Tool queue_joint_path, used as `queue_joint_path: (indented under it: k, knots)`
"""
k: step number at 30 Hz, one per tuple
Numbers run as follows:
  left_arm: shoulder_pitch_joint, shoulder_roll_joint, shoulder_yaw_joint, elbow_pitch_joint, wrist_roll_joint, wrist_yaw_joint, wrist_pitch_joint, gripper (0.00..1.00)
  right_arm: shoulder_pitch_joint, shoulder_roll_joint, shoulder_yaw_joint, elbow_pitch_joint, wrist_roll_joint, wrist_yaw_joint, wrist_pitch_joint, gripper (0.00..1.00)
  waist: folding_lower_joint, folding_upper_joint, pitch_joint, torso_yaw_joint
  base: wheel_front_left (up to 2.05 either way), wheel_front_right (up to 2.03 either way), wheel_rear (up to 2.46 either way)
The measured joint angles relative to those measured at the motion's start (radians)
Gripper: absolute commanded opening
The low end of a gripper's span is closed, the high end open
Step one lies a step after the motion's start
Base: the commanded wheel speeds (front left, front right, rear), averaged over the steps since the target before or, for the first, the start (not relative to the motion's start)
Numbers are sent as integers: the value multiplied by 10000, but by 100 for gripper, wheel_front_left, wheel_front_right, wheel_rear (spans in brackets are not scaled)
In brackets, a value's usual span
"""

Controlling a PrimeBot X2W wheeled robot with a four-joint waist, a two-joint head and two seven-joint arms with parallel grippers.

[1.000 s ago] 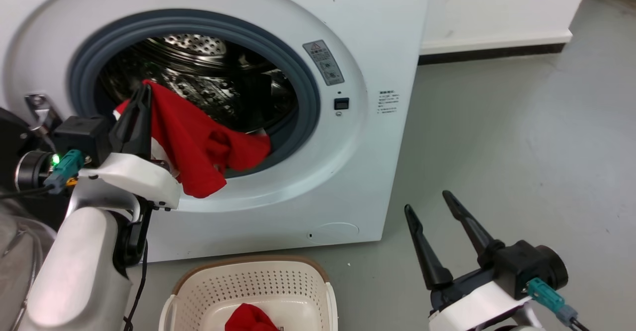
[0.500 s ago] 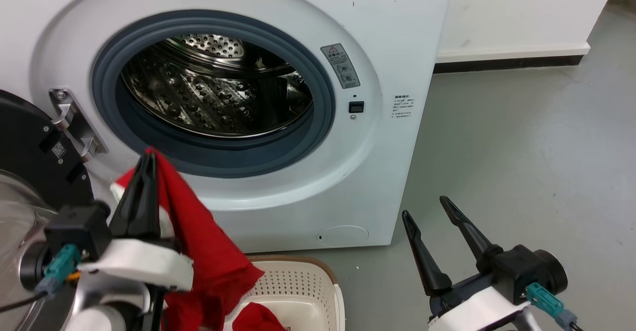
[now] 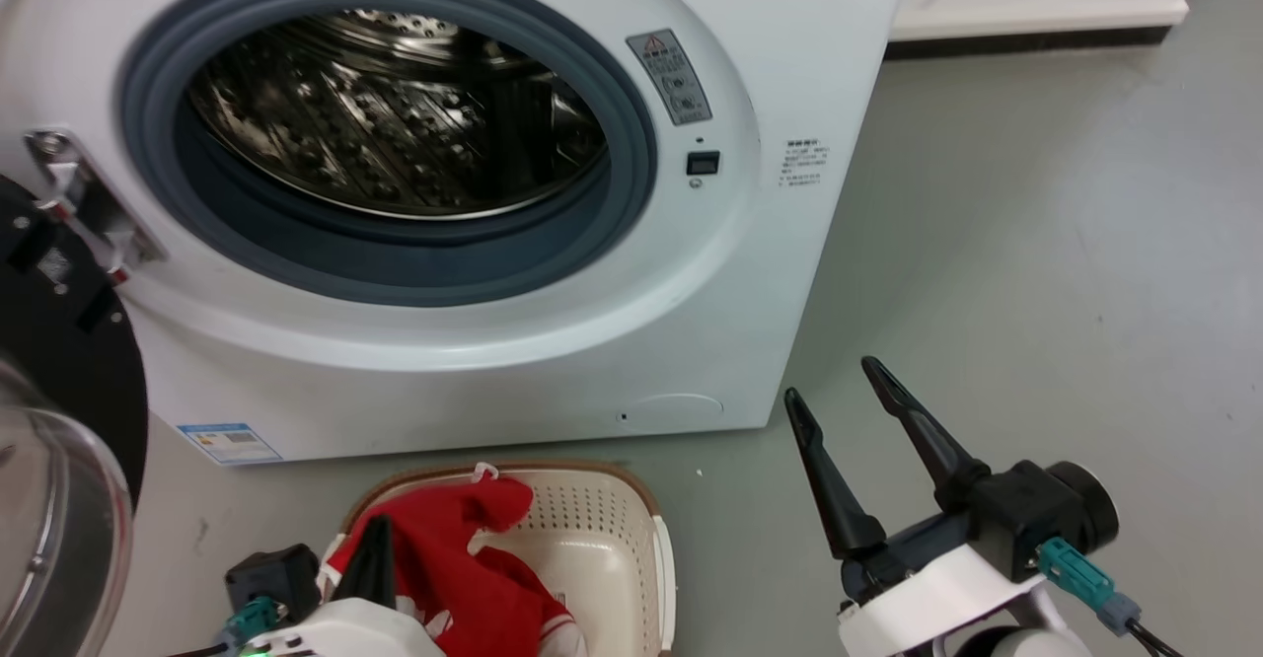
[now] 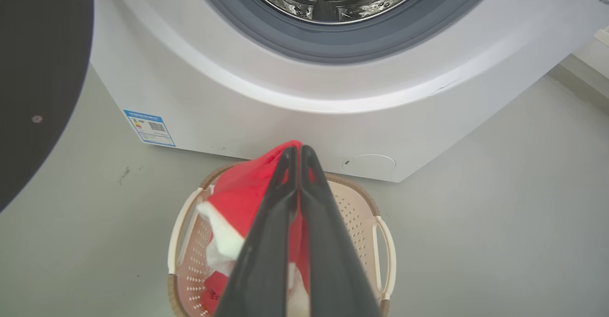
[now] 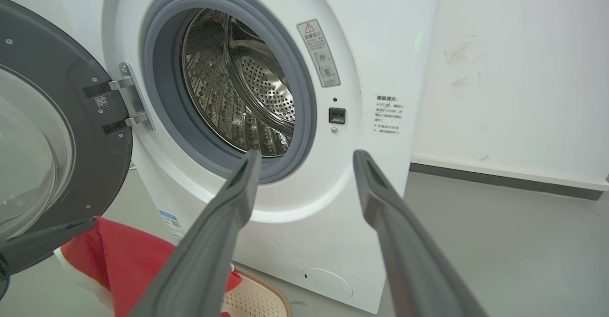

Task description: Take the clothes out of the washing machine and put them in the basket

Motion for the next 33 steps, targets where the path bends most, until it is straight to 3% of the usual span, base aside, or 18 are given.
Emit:
queue_joint_path:
  k: [10,16,27,33]
  knots:
    - [-1846,-662,-474,3540,-19,-863,-1158,0,-762,-4,244,65,33,0,-251,100,1,0,1320,-445,0,0,0]
    - [-3091,-857,-623,5703,176,-1087,-1680,0,-1220,-2,384,90,63,0,-424,100,1,0,2226,-771,0,0,0]
    - [-5253,-1126,-512,8924,443,-1133,-2044,0,-2031,-4,637,104,138,0,-713,100,2,0,4116,-1173,0,0,0]
    - [-5869,-951,-282,10161,491,-780,-2061,0,-2449,-4,905,207,244,0,-917,100,1,0,5075,-1436,0,0,0]
